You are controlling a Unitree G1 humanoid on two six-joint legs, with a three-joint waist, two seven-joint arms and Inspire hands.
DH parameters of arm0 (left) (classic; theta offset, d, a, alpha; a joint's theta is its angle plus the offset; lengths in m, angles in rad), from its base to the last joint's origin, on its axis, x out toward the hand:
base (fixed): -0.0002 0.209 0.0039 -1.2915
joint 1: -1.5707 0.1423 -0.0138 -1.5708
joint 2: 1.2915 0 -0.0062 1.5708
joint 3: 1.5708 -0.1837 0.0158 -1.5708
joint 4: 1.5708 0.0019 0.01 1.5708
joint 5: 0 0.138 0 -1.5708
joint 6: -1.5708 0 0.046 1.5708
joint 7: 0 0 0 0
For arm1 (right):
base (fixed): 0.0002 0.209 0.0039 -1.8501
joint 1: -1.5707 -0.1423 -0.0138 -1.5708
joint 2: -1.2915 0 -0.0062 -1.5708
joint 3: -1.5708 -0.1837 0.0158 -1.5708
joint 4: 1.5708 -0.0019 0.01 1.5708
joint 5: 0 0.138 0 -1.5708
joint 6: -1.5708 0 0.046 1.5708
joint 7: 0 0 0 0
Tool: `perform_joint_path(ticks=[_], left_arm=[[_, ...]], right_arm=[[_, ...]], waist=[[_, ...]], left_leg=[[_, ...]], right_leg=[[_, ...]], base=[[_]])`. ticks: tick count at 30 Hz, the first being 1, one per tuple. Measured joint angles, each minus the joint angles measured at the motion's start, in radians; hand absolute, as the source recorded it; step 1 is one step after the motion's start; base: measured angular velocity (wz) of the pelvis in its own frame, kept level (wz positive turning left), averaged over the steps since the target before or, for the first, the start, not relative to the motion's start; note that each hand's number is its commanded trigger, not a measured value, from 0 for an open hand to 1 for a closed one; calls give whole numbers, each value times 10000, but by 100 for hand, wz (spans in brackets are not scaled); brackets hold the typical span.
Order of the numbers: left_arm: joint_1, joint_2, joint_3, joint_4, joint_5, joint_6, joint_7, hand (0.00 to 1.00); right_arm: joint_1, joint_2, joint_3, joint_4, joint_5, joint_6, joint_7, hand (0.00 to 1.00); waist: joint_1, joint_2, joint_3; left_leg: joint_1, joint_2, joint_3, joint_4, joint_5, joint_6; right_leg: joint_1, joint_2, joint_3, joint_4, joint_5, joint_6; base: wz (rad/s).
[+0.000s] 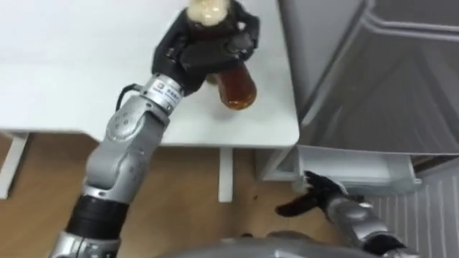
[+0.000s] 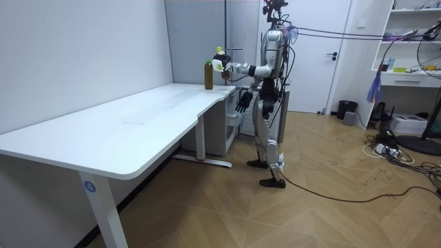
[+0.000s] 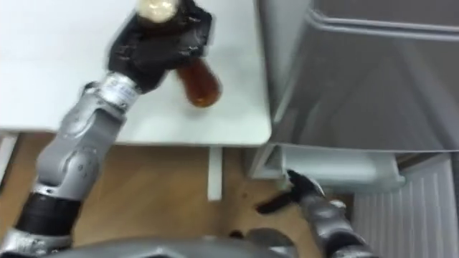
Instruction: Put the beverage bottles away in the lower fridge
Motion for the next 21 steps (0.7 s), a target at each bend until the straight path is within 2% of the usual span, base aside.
perform_joint_path(ticks=[1,4,7,15,21], left_arm=[[189,7,30,-46,-1,-1,6,100],[564,-36,-36,-43,-36,2,-21,100],[728,-71,-134,-36,-54,0,-27,100],[916,-43,-770,195,-588,3,-116,100],[1254,-44,-1279,322,-774,68,-565,100]], right_arm=[[8,-25,-1,-224,81,26,153,0],[-23,-33,0,-325,70,38,456,0],[-25,-54,0,-326,45,39,684,0],[-21,-72,183,-1106,152,84,760,0],[-13,4,386,-1644,152,118,1081,0]], waist=[[11,13,7],[-27,3,-3],[9,0,-3],[-56,-33,-20],[-97,-47,-27]], left_leg=[[-132,-129,-17,115,25,57],[-229,-313,-14,242,79,153],[-254,-417,-21,254,94,235],[-246,-492,-45,265,67,283],[-219,-509,-31,417,70,290]], right_leg=[[-16,-139,-59,-12,-39,52],[38,-373,-262,47,-121,170],[-18,-510,-290,243,-201,251],[-67,-598,-308,503,-259,282],[-49,-613,-285,545,-331,291]], base=[[20],[28],[14],[0],[-1]])
